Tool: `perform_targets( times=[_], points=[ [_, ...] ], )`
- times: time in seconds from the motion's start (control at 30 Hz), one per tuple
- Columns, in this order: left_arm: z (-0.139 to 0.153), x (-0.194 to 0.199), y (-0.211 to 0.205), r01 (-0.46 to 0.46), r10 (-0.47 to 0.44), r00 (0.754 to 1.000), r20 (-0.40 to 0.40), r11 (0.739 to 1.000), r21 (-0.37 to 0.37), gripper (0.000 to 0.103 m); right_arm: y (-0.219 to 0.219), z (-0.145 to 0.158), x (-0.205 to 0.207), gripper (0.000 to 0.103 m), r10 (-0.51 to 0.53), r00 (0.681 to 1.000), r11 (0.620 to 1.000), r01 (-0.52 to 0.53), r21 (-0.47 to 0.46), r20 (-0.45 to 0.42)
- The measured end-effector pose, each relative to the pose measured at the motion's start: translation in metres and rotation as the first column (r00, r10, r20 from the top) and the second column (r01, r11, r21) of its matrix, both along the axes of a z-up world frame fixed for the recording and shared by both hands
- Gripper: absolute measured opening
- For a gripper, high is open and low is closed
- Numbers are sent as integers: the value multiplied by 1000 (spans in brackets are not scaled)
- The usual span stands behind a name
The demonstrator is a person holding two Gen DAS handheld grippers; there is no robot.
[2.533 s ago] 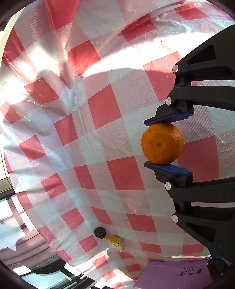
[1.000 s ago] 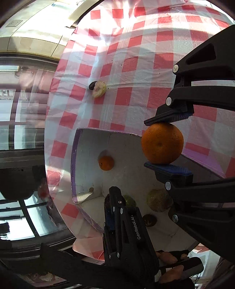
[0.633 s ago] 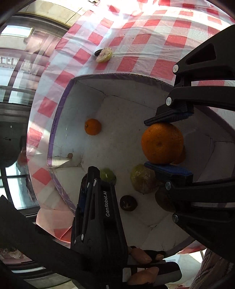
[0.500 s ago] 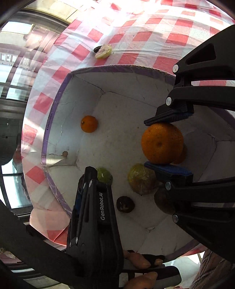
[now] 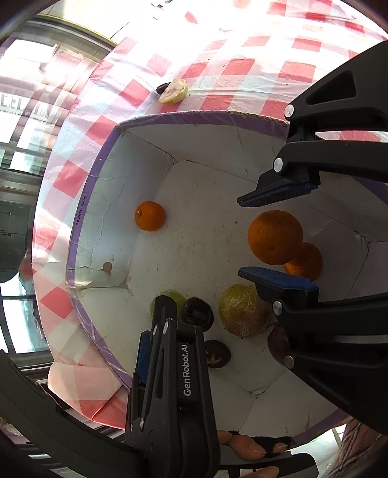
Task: Organize fruits
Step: 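Open the right tool to drop the orange while the left tool releases the dark fruit, then withdraw both tools from the box toward the last fruits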
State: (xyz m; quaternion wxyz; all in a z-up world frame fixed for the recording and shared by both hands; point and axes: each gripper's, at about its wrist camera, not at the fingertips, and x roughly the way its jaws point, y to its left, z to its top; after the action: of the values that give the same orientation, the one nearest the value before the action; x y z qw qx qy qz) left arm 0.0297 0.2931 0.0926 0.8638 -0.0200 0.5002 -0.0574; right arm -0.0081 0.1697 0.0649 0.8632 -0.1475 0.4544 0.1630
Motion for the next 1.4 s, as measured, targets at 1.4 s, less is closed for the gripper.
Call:
perform_targets(
  times=[1.4],
  points=[
    [-10, 4, -11, 50, -48, 997, -61, 999, 19, 83, -71, 48, 4, 65, -13, 998, 976, -2, 220, 64]
  ],
)
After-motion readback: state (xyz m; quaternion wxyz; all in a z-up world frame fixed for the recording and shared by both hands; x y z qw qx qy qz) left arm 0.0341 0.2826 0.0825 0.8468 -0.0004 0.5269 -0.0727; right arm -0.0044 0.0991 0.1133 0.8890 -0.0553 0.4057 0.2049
